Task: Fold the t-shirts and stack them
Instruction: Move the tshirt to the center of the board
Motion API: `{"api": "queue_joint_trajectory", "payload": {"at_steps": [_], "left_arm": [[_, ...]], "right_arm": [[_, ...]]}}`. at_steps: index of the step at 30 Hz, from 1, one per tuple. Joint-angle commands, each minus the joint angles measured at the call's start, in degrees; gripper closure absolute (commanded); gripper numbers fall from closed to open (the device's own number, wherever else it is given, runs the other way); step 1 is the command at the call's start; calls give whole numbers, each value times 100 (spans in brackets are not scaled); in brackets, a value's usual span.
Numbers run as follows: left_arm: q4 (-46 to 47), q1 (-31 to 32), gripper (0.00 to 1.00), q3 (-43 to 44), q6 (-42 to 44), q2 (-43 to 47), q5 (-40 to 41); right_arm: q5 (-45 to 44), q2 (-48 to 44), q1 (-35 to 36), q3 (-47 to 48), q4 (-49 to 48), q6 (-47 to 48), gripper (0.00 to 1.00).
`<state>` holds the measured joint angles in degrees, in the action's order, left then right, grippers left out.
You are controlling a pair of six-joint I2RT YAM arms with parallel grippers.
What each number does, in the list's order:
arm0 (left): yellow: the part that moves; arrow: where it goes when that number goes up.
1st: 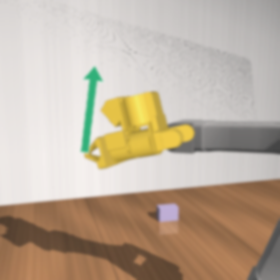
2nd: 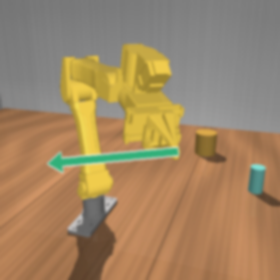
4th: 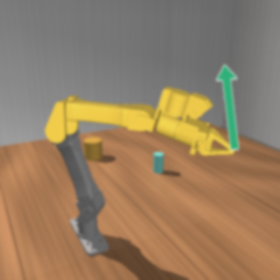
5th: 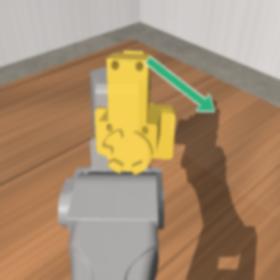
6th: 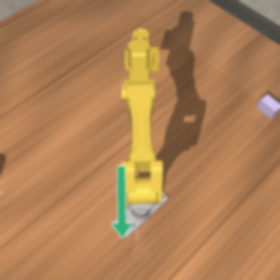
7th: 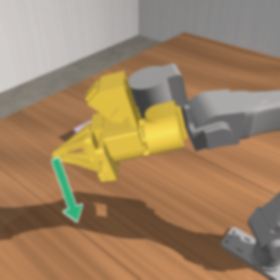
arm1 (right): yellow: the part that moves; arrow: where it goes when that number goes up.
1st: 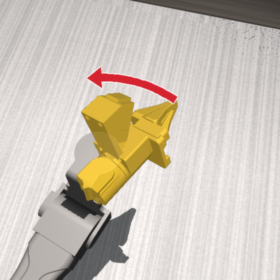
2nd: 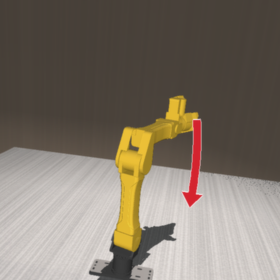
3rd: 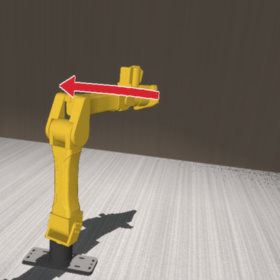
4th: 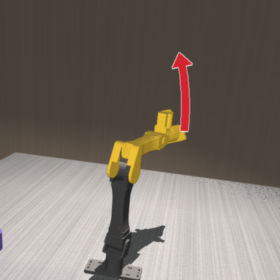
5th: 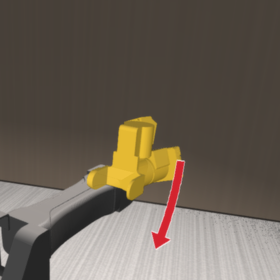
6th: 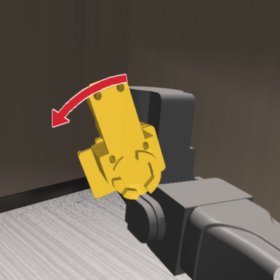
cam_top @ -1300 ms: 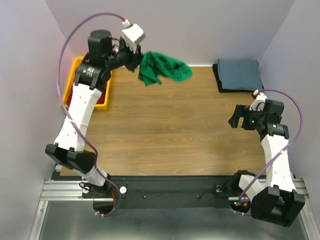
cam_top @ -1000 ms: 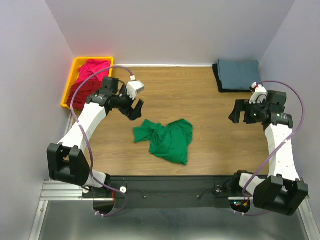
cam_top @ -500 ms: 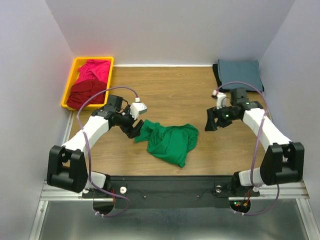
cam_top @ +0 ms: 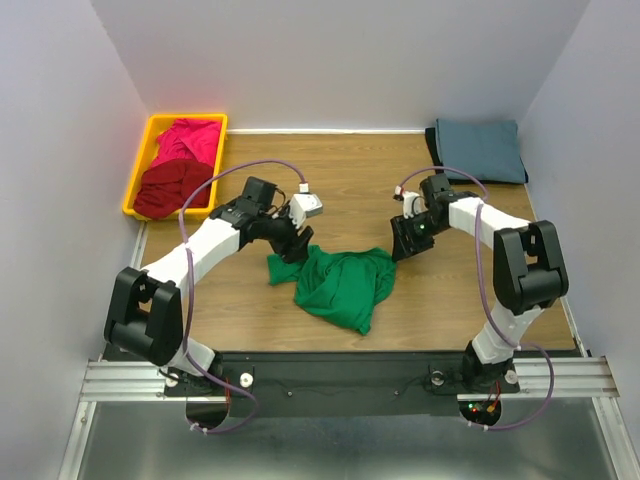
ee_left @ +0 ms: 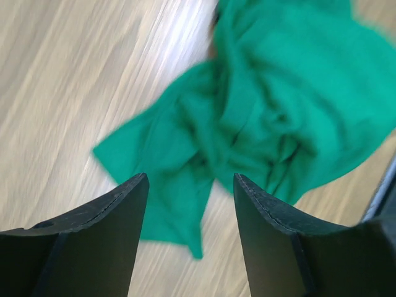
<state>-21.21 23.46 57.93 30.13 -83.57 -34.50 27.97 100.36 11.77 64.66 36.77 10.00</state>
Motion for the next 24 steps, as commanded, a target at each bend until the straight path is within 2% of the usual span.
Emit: {"api": "queue_joint_trajectory", "payload": {"at_steps": [1,11,15,16,17,18,19,23,24], "left_arm": [[170,299,32,359,-578,-80,-434],[240,580,28,500,-1088,-950,-663],[275,703,30,518,-1132,-1047,-707],[302,721,36,517,-1158,-1073,-690],[302,730,41,517,-1176,-1126,-707],[302,730,50,526,-1193,-1144,-707],[284,730,68,578,-1202,-1161,-655],[-57,555,100,929,-1019,-1013,-646],[-145,441,100,1052,-966,-969,-628]], "right_arm": [[51,159,62,187,-294,-261,45],[499,520,54,152,-294,-464,43],[596,634,54,117,-276,-464,46],[570,643,62,117,-285,-455,54],[544,643,62,125,-285,-446,58],[517,600,62,152,-285,-438,62],[430,556,62,160,-276,-437,72],[18,222,45,353,-215,-385,99],[-88,47,36,493,-197,-350,99]]}}
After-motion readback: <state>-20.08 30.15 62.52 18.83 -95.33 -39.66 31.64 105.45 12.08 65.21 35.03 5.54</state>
